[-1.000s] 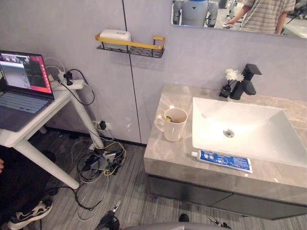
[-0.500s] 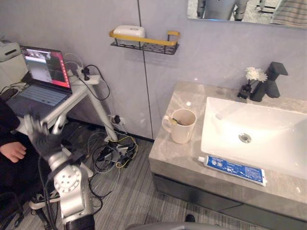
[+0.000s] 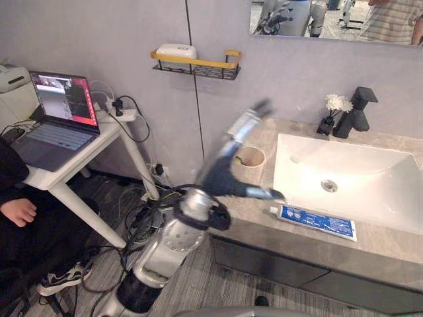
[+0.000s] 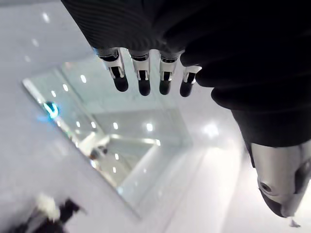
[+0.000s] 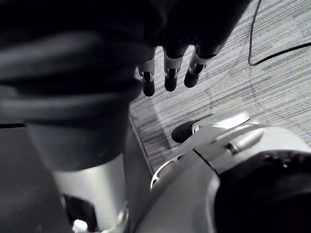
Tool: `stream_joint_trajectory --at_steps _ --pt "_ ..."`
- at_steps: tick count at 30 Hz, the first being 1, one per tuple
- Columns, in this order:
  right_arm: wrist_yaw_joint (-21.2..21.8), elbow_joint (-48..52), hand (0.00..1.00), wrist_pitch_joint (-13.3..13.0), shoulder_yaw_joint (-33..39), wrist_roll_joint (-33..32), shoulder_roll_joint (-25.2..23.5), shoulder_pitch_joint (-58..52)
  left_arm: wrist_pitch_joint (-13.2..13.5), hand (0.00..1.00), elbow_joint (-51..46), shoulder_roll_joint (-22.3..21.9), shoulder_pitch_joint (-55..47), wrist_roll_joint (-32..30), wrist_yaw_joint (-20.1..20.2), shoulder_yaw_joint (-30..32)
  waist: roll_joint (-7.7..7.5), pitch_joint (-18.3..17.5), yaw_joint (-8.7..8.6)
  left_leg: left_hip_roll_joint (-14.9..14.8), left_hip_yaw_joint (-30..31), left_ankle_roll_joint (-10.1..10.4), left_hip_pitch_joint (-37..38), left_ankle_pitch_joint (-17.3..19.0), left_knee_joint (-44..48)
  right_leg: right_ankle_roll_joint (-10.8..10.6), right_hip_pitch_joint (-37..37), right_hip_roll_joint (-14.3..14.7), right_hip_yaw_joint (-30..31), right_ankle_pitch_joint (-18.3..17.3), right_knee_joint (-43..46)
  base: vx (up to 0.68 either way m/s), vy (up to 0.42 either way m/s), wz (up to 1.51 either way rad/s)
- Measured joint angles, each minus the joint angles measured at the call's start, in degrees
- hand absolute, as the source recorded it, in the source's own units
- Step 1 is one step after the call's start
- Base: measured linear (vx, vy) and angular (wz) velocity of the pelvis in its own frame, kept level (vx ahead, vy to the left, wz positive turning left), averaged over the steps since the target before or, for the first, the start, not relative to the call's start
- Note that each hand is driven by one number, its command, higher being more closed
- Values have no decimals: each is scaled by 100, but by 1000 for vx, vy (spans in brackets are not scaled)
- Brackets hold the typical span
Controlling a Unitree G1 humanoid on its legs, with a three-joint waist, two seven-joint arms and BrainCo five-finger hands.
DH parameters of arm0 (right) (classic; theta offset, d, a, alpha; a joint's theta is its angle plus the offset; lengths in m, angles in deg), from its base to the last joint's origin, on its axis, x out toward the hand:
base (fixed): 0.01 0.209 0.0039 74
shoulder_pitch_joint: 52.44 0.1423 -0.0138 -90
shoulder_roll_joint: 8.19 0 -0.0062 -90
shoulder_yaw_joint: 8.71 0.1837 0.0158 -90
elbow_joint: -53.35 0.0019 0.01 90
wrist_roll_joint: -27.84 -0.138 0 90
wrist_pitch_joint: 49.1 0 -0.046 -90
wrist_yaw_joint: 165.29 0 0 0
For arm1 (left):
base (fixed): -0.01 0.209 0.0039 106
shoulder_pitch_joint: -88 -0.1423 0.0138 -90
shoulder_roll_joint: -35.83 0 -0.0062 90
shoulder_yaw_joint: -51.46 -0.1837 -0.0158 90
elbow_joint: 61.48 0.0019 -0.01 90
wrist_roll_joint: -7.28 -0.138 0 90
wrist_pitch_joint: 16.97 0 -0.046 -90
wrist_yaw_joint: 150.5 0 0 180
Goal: Organize washtable
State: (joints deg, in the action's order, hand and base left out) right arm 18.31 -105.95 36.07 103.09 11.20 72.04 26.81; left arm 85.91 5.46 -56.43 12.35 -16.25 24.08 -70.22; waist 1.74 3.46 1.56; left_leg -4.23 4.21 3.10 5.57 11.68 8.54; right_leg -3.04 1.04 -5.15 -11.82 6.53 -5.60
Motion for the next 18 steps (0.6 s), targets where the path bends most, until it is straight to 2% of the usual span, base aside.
stream_joint_trajectory --at_steps 2,4,9,14,16,18 --pt "22 12 0 5 -21 -4 5 20 -43 0 297 -17 322 -65 291 -366 0 -4 -96 0 -12 -18 -91 -14 7 0 -94 -8 3 0 0 -56 4 -5" --pt "22 13 0 12 -23 -4 5 17 -108 0 1018 -185 769 -219 551 -794 3 -5 -186 -4 -31 -15 -109 -27 5 18 -118 -2 3 31 6 0 0 0" --pt "22 183 0 46 -45 -4 8 34 -376 0 2111 -541 1334 -466 911 -1148 59 -40 -295 -4 -95 24 -245 -50 -23 24 -304 -6 28 187 39 18 -13 -6" --pt "18 216 0 57 16 -4 12 129 -446 0 2993 -610 1492 -525 964 -1240 90 7 -314 -27 -240 96 -48 -91 -214 -9 -294 71 192 251 23 61 -12 -15" --pt "14 239 0 56 58 -4 -1 203 -504 0 3240 -588 1492 -671 967 -1239 101 8 -428 -24 -240 104 -26 -83 -255 -7 -287 72 197 236 1 53 3 -9" --pt "9 243 0 56 80 -5 -9 248 -549 0 3480 -580 1492 -716 975 -1240 114 16 -464 -26 -252 116 -5 -71 -295 -20 -293 69 203 220 -4 58 5 -1"
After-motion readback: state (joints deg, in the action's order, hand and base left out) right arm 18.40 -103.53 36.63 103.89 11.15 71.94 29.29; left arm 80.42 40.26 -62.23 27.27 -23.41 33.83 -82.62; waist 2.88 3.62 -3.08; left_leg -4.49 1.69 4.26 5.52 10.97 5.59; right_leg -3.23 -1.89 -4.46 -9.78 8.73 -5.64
